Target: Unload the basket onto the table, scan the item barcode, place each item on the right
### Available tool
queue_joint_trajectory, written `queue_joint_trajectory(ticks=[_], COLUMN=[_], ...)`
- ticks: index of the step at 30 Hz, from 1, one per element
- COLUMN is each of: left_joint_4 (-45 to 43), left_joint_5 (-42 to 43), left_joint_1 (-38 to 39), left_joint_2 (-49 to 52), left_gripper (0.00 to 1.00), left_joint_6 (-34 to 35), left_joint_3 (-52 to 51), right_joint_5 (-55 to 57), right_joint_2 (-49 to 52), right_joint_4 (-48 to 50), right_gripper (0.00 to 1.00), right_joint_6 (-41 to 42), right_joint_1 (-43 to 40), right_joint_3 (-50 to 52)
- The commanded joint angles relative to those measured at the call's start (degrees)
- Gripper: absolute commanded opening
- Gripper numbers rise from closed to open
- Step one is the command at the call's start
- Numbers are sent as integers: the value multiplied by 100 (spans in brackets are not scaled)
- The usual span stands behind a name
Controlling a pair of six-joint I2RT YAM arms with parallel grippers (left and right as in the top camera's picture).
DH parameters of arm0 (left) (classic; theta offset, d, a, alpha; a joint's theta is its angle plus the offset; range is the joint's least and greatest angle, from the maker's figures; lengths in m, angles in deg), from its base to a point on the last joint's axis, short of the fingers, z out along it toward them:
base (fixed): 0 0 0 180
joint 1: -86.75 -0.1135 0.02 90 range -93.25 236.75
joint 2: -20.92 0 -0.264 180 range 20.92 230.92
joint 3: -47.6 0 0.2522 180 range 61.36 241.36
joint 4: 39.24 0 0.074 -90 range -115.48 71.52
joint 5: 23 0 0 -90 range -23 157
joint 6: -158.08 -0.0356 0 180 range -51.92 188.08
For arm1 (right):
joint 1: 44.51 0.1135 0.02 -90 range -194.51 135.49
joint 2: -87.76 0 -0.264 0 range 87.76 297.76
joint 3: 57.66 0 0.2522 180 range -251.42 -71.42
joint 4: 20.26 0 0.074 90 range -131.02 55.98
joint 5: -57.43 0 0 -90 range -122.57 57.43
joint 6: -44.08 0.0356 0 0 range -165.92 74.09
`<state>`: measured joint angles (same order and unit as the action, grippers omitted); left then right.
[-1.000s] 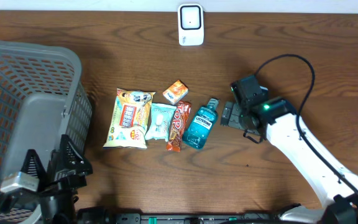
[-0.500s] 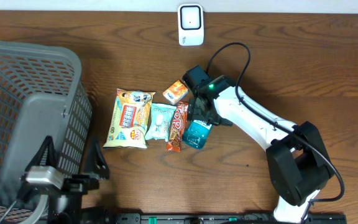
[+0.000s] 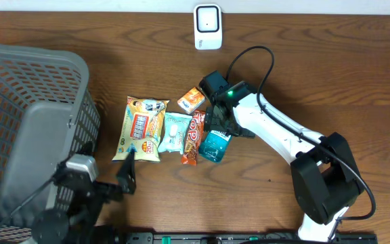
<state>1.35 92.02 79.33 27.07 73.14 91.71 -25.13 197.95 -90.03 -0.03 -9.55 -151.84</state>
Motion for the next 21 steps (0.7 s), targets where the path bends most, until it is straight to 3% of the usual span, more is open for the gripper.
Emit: queue_joint_trajectory(ticks=[1, 7, 13, 17, 21], left_joint_4=[-35, -76, -520, -533, -245], left_joint_5=[-1700, -3327, -3200, -1895, -1683], left_joint_1=[-24, -24, -22, -22, -24], left_joint_2=[90, 90, 90, 94, 186], left_gripper=[98, 98, 98, 98, 98], left_joint_6=[575, 573, 573, 575, 570], left_joint_3=[-57, -55, -57, -57, -127], right_joint_5=[168, 168, 166, 162, 164], right_joint_2=[-4, -2, -2, -2, -2], right_joint_4=[-74, -105, -103, -122, -138], right_gripper=[99, 99, 99, 99, 99], right_joint_6=[-61, -74, -74, -74, -74], right_joint_1=[61, 61, 61, 61, 61], right_joint_3=[-111, -111, -111, -111, -111])
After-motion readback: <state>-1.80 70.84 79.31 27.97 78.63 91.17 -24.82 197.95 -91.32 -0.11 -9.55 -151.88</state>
